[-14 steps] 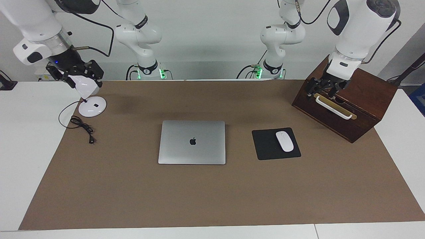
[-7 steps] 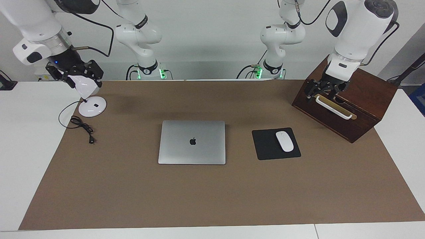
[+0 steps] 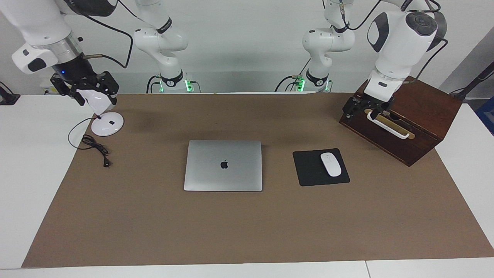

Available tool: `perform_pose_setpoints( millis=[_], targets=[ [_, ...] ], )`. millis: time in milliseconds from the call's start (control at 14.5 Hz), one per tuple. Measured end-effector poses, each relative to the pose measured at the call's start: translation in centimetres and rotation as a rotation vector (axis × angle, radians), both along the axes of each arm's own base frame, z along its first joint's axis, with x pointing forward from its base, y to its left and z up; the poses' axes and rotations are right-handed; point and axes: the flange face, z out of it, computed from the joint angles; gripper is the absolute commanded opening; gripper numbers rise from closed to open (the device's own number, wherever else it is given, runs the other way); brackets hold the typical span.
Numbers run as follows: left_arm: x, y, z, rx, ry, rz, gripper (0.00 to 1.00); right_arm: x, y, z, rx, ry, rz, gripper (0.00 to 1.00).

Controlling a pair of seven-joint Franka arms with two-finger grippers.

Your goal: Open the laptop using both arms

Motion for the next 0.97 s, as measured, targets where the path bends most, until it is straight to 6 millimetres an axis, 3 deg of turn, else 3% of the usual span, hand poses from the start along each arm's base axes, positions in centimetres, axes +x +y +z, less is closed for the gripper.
perform_pose_setpoints(
  millis=[276,621,759,828,966],
  targets=[
    [-1.7,-2.8,-1.4,0.001,-0.009,-0.055,1.0,1.6,0.5,-0.5,0.043,-0.104,-0.054,1.0],
    [-3.9,-6.3,-2.4,0.005,0.0,-0.131,0.99,4.7,4.7,-4.1,0.163,-0.231,-0.17,1.0],
    [-4.3,-8.1,-2.4,-0.001,-0.023,-0.145,0.45,5.7,5.6,-5.3,0.245,-0.249,-0.243,1.0],
    [-4.5,-8.9,-2.6,-0.007,-0.041,-0.122,0.34,6.1,6.2,-5.9,0.289,-0.256,-0.288,1.0],
    [-4.8,-9.9,-3.7,-0.019,-0.072,-0.069,0.31,6.9,8.0,-7.1,0.371,-0.279,-0.371,1.0]
  ],
)
